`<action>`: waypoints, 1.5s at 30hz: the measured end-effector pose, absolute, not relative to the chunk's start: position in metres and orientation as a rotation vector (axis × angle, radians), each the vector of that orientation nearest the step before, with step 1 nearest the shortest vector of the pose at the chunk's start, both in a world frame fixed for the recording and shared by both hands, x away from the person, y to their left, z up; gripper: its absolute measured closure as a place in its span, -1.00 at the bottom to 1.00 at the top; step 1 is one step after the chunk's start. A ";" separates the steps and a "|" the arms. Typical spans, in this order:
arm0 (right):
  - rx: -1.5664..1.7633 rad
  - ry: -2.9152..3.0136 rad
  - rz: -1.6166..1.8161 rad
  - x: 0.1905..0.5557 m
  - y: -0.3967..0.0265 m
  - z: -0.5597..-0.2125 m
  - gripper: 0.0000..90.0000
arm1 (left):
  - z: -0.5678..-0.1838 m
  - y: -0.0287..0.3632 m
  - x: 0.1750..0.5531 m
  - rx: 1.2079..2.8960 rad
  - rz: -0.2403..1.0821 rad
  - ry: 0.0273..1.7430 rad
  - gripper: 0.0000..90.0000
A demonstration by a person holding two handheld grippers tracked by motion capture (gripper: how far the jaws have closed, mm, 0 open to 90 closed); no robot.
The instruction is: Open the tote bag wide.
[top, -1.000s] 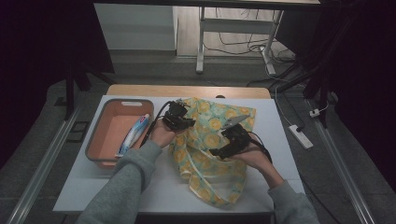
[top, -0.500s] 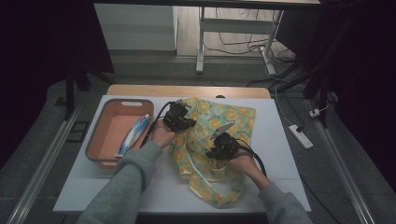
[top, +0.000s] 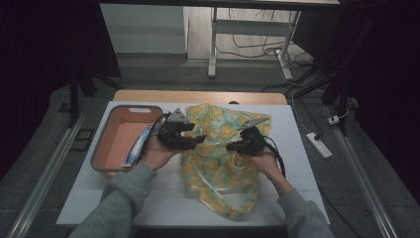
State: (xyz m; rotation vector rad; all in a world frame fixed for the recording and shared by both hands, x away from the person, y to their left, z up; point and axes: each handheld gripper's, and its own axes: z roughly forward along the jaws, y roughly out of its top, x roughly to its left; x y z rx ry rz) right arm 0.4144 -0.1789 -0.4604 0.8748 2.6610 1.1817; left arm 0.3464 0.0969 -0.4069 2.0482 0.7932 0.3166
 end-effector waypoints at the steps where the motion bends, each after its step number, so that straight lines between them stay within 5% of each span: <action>1: 0.882 2.660 1.181 0.416 -0.179 -0.462 0.98 | -0.407 0.096 0.340 2.059 0.311 0.771 -0.15; 9: 0.959 2.649 1.200 0.429 -0.184 -0.468 0.98 | -0.425 0.062 0.282 2.172 0.229 0.529 -0.07; 23: 0.999 2.606 1.237 0.435 -0.194 -0.466 0.98 | -0.499 -0.015 0.311 2.445 0.179 0.510 -0.20; 24: 1.006 2.600 1.242 0.435 -0.195 -0.465 0.98 | -0.502 -0.017 0.312 2.458 0.183 0.522 -0.15; 26: 1.016 2.588 1.253 0.436 -0.199 -0.463 0.98 | -0.508 -0.019 0.314 2.469 0.190 0.546 0.35; 27: 1.016 2.588 1.253 0.436 -0.199 -0.463 0.98 | -0.511 -0.020 0.316 2.482 0.181 0.547 0.35; 29: 1.024 2.574 1.263 0.436 -0.202 -0.460 0.98 | -0.515 -0.017 0.317 2.504 0.157 0.533 0.88; 30: 1.025 2.569 1.265 0.437 -0.204 -0.459 0.98 | -0.515 -0.017 0.317 2.504 0.157 0.533 0.96; 45: 1.177 2.402 1.268 0.453 -0.248 -0.405 0.98 | -0.462 0.056 0.278 2.342 0.100 0.301 0.98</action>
